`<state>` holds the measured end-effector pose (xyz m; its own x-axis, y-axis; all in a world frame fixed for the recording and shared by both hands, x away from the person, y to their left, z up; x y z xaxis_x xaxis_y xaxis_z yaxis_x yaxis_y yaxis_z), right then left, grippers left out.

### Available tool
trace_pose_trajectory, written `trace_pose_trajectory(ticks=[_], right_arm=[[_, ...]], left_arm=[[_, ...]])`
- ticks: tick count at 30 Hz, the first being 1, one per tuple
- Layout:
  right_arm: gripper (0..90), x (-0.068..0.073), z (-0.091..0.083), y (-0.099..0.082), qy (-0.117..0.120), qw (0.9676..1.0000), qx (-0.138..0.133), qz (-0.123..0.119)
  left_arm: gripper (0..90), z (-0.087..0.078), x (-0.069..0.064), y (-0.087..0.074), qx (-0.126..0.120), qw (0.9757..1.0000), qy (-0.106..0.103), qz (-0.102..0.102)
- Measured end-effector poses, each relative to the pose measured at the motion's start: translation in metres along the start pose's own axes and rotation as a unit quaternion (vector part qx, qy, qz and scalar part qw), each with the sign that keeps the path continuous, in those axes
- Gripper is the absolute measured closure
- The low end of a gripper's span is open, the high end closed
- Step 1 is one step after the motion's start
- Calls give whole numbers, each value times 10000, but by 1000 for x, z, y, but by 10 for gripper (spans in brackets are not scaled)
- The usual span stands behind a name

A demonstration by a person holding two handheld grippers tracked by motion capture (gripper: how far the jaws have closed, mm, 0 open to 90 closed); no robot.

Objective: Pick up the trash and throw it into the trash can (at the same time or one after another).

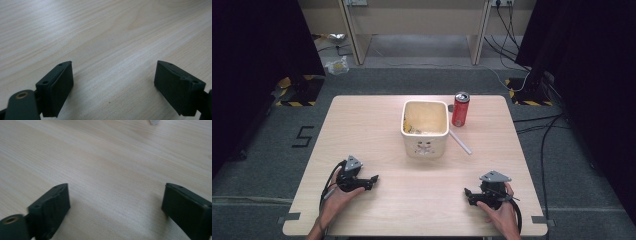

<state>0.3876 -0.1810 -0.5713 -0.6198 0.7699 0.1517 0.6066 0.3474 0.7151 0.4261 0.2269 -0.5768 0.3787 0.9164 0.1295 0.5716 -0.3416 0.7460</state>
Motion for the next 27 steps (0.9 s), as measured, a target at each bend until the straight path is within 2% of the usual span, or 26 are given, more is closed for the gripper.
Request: trace_pose_trajectory(ticks=[10, 14, 19, 24, 27], right_arm=[[152, -1, -5, 6, -9, 9999, -65, -84], [151, -1, -12, 19, -36, 9995, -215, -211], [153, -4, -17, 39, -72, 9991, -273, -322], [161, -8, -18, 54, -104, 9989, -284, -355], [171, -15, -17, 68, -129, 9989, -315, -312]], left_arm=[[147, 0, 0, 0, 0, 10000, 0, -1], [147, 0, 0, 0, 0, 10000, 0, -2], [147, 0, 0, 0, 0, 10000, 0, 1], [147, 0, 0, 0, 1, 10000, -1, 2], [147, 0, 0, 0, 0, 10000, -1, -1]])
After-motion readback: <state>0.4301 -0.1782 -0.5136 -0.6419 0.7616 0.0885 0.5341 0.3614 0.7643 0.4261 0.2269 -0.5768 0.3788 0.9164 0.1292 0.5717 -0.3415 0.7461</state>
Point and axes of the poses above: each handheld gripper's, and its own axes: z roughly forward along the jaws, y roughly out of its top, x roughly to its left, the point moved 8 cm from there along z, roughly forward along the jaws, and after that the axes turned 13 degrees about y, right-handed, at the moved point
